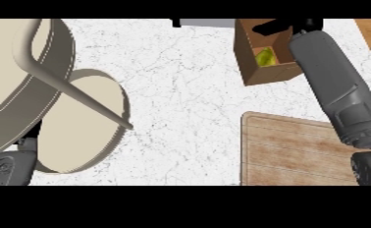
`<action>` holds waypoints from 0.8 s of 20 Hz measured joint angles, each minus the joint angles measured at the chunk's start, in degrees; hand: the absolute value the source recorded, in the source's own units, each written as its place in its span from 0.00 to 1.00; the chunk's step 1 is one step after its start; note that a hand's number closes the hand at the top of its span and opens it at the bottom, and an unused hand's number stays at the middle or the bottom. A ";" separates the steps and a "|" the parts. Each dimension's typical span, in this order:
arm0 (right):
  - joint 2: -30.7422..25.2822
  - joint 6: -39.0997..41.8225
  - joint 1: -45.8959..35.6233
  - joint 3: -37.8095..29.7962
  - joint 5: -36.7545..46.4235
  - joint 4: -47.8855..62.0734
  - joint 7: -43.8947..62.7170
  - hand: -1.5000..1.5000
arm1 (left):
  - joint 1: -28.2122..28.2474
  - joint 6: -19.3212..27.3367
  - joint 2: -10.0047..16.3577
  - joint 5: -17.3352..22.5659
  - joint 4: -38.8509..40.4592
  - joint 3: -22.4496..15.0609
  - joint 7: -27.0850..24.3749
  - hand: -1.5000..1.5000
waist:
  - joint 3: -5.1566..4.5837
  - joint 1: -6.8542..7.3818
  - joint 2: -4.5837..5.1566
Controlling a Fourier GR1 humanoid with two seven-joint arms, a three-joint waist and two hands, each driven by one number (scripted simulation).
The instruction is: Pick the pear from the cutting board and place it in the cardboard box
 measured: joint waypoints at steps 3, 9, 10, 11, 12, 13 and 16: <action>0.42 -3.94 0.13 -1.96 -1.46 -0.43 -3.98 0.00 | 0.60 0.17 -0.30 -0.05 -0.05 0.10 -0.38 0.50 | -0.01 -0.08 -0.08; -0.85 -7.71 1.12 -7.82 -7.09 -2.96 -12.01 0.00 | 1.48 0.12 -0.31 -0.25 -0.66 0.39 0.06 0.50 | -0.01 -1.13 -0.55; -1.17 -7.92 1.52 -8.94 -8.20 -3.17 -13.55 0.00 | 1.63 -0.36 0.19 -0.04 -1.35 0.62 0.46 0.50 | -0.01 -1.11 -0.58; -1.80 -7.00 2.22 -9.97 -9.46 -3.69 -15.28 0.00 | 2.10 -0.29 0.18 -0.07 -1.61 0.75 0.34 0.50 | -0.01 -1.36 -0.69; -2.62 -6.07 2.64 -10.99 -10.67 -4.26 -16.70 0.00 | 1.91 -0.42 0.38 -0.08 -2.13 0.85 1.47 0.50 | 0.00 -1.62 -0.79; -3.50 -4.79 3.37 -11.88 -11.84 -4.90 -18.04 0.00 | 2.51 -0.49 0.40 -0.09 -2.38 0.93 1.42 0.50 | -0.01 -1.92 -0.93; -4.86 -2.71 6.14 -13.09 -14.19 -7.85 -19.15 0.00 | 4.27 0.02 -0.08 -0.21 -2.57 1.47 0.45 0.50 | -0.07 -3.01 -1.41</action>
